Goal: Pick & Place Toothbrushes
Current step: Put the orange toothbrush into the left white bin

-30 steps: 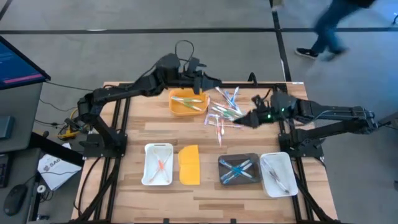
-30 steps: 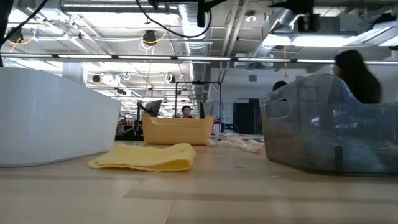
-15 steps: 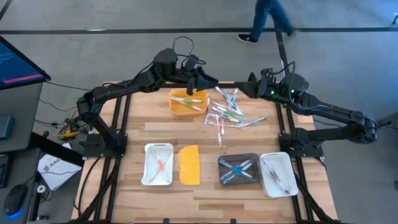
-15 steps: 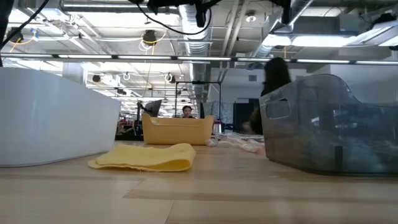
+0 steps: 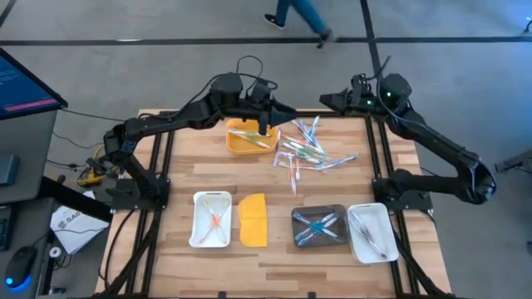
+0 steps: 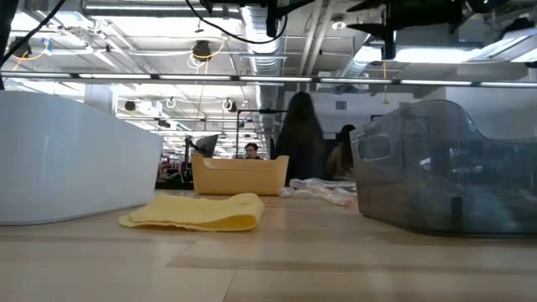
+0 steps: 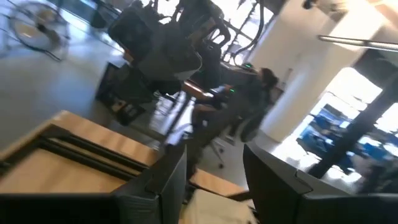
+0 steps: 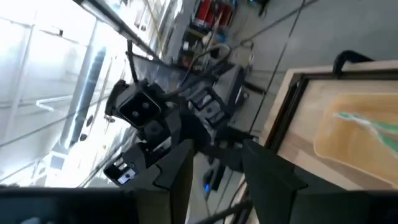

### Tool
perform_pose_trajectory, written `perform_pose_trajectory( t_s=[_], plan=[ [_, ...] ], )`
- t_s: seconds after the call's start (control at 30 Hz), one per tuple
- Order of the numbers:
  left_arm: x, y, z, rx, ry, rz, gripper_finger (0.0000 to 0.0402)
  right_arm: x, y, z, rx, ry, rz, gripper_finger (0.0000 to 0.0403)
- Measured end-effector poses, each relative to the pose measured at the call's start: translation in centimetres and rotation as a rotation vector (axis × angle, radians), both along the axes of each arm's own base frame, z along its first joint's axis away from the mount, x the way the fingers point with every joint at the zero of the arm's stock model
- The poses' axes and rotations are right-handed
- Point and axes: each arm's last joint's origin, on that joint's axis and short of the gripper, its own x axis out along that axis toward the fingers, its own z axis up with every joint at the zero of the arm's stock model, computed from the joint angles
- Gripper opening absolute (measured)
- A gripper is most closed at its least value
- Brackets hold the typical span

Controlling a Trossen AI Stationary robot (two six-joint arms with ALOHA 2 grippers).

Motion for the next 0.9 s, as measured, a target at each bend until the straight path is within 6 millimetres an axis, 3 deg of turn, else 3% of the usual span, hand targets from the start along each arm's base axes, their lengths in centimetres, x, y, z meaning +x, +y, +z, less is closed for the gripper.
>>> perform_pose_trajectory(
  t_s=[0.3, 0.47, 0.67, 0.9],
  plan=[
    [0.5, -0.9, 0.0, 0.031, 0.001, 0.15, 0.0154, -1.9, -3.5, -1.5, -0.043, 0.048, 0.13, 0.0133],
    [0.5, -0.8, 0.0, 0.055, 0.003, 0.214, 0.0154, -2.1, -4.4, -2.1, -0.1, 0.069, 0.13, 0.0133],
    [-0.1, 0.9, -0.3, 0.057, 0.043, 0.294, 0.0154, -2.3, -5.1, -2.7, -0.184, 0.096, 0.118, 0.0133],
    [-1.5, 3.8, -1.6, 0.015, 0.176, 0.33, 0.0154, -1.3, -6.9, -5.3, -0.095, 0.163, 0.126, 0.0133]
  ],
)
